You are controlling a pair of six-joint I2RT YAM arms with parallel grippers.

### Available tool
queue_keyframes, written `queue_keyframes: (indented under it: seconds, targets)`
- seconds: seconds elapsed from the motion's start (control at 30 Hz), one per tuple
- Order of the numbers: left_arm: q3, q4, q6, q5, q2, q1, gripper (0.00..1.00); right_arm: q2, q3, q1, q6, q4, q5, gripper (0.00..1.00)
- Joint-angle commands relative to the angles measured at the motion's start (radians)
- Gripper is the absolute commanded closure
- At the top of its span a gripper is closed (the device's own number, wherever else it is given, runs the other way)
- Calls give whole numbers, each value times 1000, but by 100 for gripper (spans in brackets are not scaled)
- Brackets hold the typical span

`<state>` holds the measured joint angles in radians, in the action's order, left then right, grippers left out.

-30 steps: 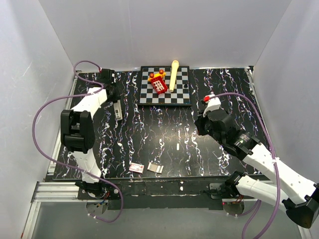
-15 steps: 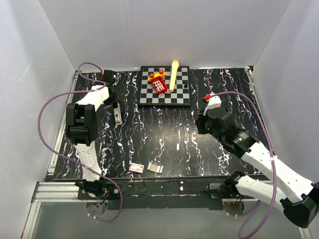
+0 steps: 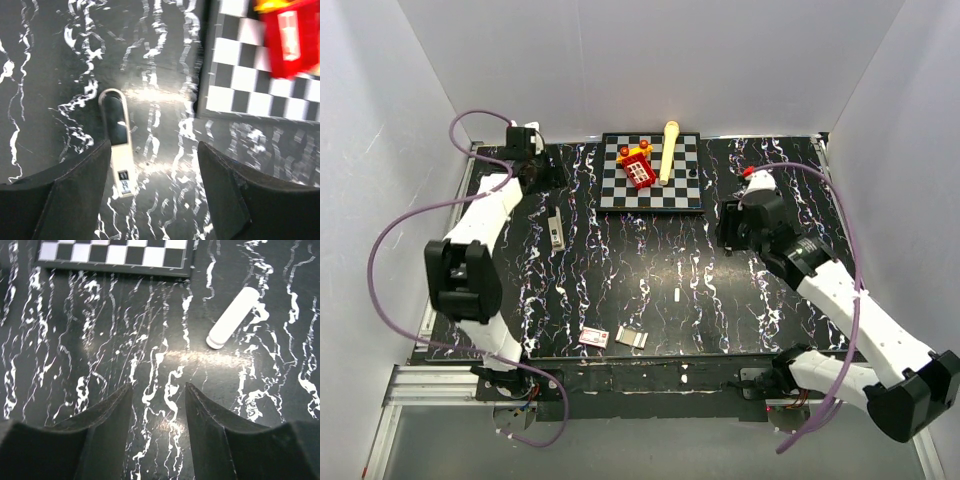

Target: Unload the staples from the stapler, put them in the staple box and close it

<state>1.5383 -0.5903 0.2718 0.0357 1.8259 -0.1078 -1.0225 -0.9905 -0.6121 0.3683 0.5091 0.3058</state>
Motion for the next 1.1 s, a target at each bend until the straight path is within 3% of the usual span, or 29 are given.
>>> queue_keyframes:
  seconds: [0.0,0.2,0.5,0.77,1.07]
  targets:
    - [-88,70,13,-206,-230,-9,30,-66,-80,95,72,45,-19,44]
    - [-213,110,9,-332,-422,-41,31,-206,-148,209,185,72,-43,39]
    - [-374,172,-3,-401,-649,-62,31,-445,-261,275,216,117,27,26]
    - [-500,239,3,-454,-688,-72,32,-608,-329,307,253,120,13,20]
    - [-501,241,21,-490,-683,-73,32,-764,-418,308,299,146,1,20]
